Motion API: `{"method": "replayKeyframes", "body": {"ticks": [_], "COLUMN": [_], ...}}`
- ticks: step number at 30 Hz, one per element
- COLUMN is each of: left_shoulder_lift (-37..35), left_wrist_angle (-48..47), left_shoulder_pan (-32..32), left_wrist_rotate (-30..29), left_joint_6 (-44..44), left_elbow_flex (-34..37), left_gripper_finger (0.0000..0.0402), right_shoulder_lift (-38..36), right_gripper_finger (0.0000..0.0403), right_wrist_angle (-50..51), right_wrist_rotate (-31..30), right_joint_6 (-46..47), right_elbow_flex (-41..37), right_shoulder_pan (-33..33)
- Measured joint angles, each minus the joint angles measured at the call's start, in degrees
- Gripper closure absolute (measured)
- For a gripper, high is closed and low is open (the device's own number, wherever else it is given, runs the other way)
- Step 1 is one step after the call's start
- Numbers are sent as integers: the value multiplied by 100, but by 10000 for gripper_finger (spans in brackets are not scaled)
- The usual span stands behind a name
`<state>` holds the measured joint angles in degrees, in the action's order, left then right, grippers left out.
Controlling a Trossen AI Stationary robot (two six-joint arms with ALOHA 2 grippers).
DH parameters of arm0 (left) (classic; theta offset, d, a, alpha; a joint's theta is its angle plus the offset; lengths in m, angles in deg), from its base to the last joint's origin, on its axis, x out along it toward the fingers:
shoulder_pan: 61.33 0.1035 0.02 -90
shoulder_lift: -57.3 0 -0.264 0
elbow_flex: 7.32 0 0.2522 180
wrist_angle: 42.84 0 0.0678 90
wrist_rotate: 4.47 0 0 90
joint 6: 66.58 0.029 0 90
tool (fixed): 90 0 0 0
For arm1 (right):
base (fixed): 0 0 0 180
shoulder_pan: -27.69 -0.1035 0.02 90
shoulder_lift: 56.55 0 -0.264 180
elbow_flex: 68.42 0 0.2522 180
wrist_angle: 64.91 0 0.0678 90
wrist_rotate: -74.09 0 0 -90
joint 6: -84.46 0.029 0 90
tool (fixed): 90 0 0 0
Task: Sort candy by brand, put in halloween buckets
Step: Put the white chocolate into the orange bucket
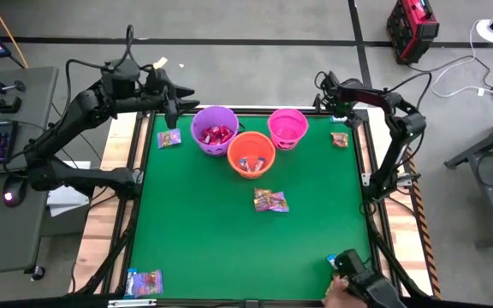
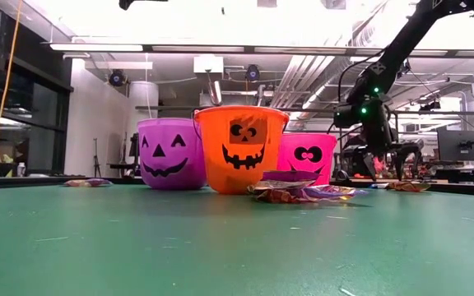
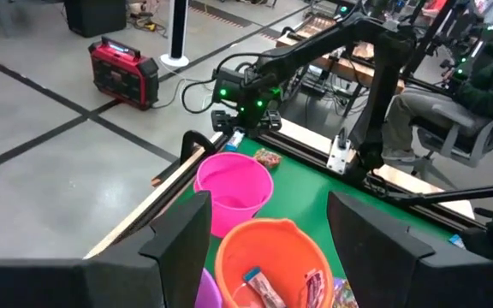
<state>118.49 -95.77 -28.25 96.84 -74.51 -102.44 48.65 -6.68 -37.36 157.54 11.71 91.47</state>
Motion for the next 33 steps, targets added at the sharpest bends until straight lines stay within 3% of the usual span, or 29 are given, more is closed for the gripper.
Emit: {"method": "replayKeyframes", "body": {"ticks": [13,26,33], "left_shoulder_lift": [0,-2,-9], "left_wrist_angle": [-454,-446,-468], "left_shoulder_pan": [-2,-2,-11], "left_wrist_rotate": [2,2,4], "left_joint_6": [-247,-245,-228], "left_elbow_flex": [0,0,0], "left_gripper_finger": [181,181,181], "right_shoulder_lift": [753,757,407], "right_gripper_finger": [127,135,135], "right_wrist_angle": [587,1466,1607], "right_wrist_rotate": [-323,-66,97], "right_joint_6": [-355,-1607,-1615], "right_elbow_flex": [410,402,341], "right_shoulder_pan": [-352,-771,-987]}}
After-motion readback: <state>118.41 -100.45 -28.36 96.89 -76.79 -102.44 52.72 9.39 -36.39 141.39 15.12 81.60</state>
